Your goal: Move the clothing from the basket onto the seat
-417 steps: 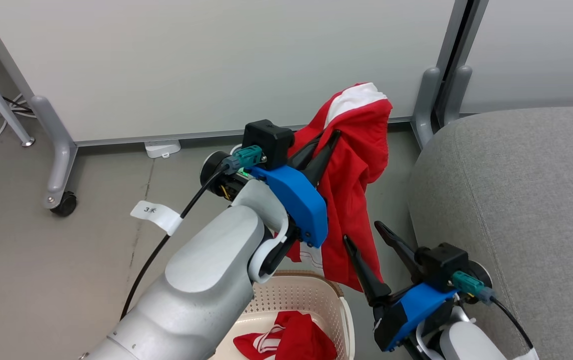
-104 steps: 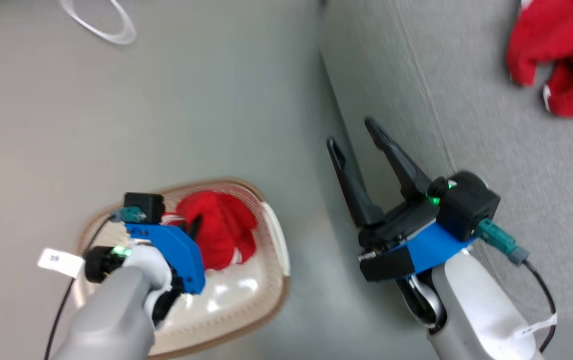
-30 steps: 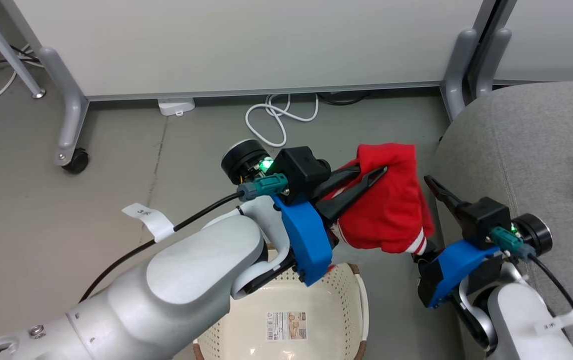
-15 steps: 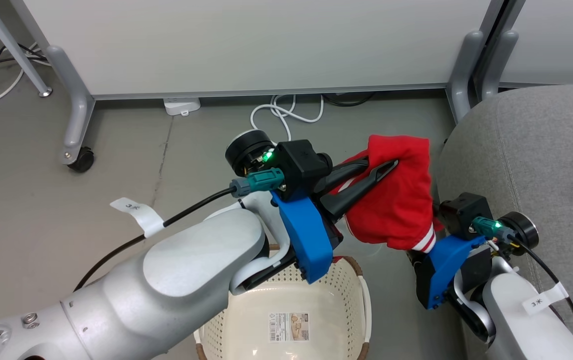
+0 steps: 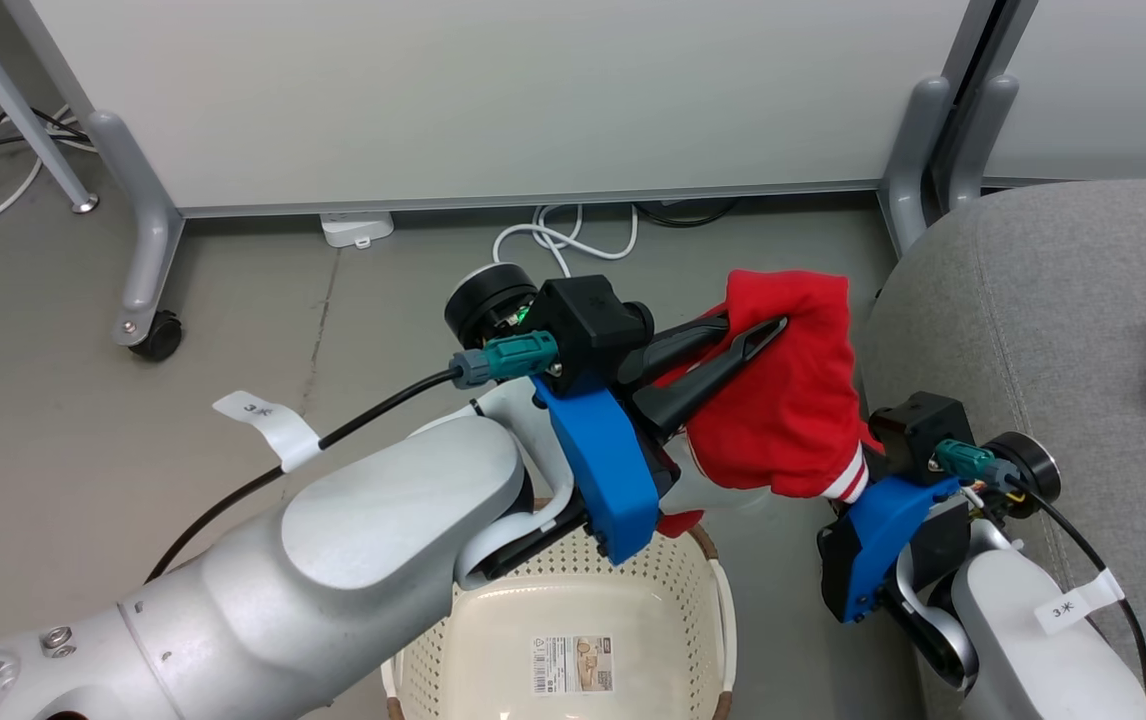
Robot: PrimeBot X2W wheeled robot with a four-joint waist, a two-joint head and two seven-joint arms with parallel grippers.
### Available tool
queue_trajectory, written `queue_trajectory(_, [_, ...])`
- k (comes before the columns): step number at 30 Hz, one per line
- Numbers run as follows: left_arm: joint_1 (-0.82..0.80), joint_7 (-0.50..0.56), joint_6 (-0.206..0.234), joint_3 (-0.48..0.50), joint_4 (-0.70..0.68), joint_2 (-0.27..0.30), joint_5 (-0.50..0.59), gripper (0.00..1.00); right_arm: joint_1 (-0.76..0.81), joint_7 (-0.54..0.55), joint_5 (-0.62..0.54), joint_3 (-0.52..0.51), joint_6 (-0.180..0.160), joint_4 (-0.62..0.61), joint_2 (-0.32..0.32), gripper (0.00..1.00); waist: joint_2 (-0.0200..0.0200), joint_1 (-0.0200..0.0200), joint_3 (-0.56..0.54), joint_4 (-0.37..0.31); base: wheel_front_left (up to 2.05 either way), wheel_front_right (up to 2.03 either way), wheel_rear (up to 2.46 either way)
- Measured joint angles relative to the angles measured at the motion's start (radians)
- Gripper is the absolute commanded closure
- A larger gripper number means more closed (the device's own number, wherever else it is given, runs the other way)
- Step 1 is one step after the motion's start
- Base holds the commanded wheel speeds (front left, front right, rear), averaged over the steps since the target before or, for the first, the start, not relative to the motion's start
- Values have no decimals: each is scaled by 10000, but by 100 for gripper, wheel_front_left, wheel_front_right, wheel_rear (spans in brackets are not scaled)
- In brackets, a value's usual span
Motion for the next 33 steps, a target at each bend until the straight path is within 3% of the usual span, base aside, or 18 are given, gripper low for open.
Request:
queue_trajectory(6, [9, -31, 0, -2, 219, -17, -38, 100, -13, -58, 2, -29, 0, 36, 40, 100, 0, 0, -22, -27, 0, 0, 0])
queue_trajectory(7, [14, -73, 0, -2, 303, -23, -92, 55, -13, -67, 6, -31, 0, 36, 50, 100, 0, 0, -24, -33, 0, 0, 0])
queue_trajectory(8, [24, -107, 0, -2, 385, -38, -111, 0, -13, -71, 19, -31, 0, 36, 58, 100, 0, 0, -24, -37, 0, 0, 0])
queue_trajectory(27, [285, -593, 25, 75, 1319, -98, -368, 0, 27, -117, 128, -48, 0, 50, 144, 100, 0, -1, -103, -219, 0, 0, 0])
queue_trajectory(33, [1534, -913, 504, 1175, 1436, 339, -721, 0, 40, -217, 146, -178, 0, -130, 203, 100, 0, -1, -46, -704, 0, 0, 0])
